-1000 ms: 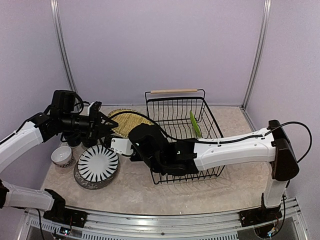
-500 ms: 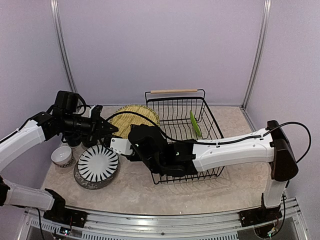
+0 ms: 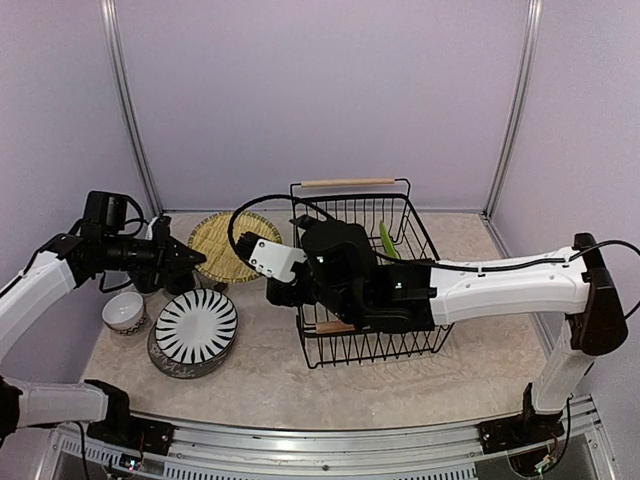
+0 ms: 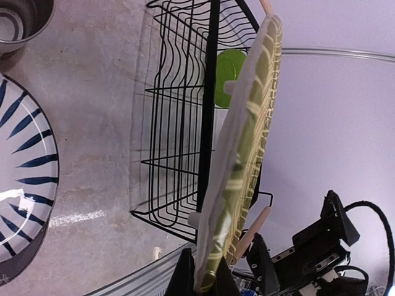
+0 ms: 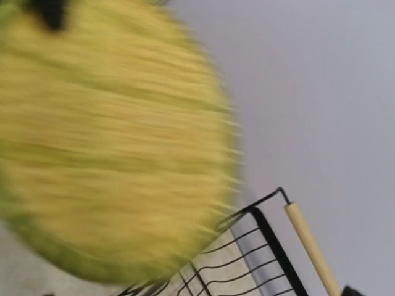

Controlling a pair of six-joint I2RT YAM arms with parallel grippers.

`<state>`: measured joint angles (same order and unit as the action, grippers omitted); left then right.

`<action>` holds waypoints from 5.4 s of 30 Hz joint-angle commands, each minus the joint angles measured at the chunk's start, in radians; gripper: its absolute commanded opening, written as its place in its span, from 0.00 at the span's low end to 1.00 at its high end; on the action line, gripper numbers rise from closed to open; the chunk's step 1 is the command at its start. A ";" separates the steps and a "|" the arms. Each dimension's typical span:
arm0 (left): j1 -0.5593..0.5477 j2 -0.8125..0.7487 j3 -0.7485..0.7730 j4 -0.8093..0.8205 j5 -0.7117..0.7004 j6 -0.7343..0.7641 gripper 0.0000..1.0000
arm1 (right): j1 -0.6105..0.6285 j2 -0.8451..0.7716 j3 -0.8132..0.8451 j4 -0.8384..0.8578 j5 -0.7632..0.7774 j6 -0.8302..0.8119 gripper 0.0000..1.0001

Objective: Unload the mixed dishes from the dish rack
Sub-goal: Pass from the right arm to the left, then place the plate on the plate, then grab the plate from the dish rack.

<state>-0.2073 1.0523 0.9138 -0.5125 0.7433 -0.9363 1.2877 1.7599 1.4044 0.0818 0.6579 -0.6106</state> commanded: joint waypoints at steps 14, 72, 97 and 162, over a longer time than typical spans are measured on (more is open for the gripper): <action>0.224 -0.362 -0.396 -0.142 -0.121 -0.119 0.00 | -0.203 -0.151 -0.053 0.015 -0.108 0.401 1.00; 0.264 -0.428 -0.154 -0.419 -0.429 -0.124 0.74 | -0.238 -0.252 -0.125 -0.031 -0.115 0.495 1.00; 0.263 -0.160 0.167 0.133 -0.146 0.172 0.99 | -0.607 -0.235 0.017 -0.474 -0.441 0.990 1.00; 0.089 0.036 0.260 0.086 -0.171 0.486 0.99 | -0.689 0.281 0.263 -0.570 -0.288 0.875 0.00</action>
<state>-0.1062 1.1191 1.1900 -0.4347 0.6048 -0.4778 0.6037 2.0739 1.6688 -0.5034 0.3210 0.2615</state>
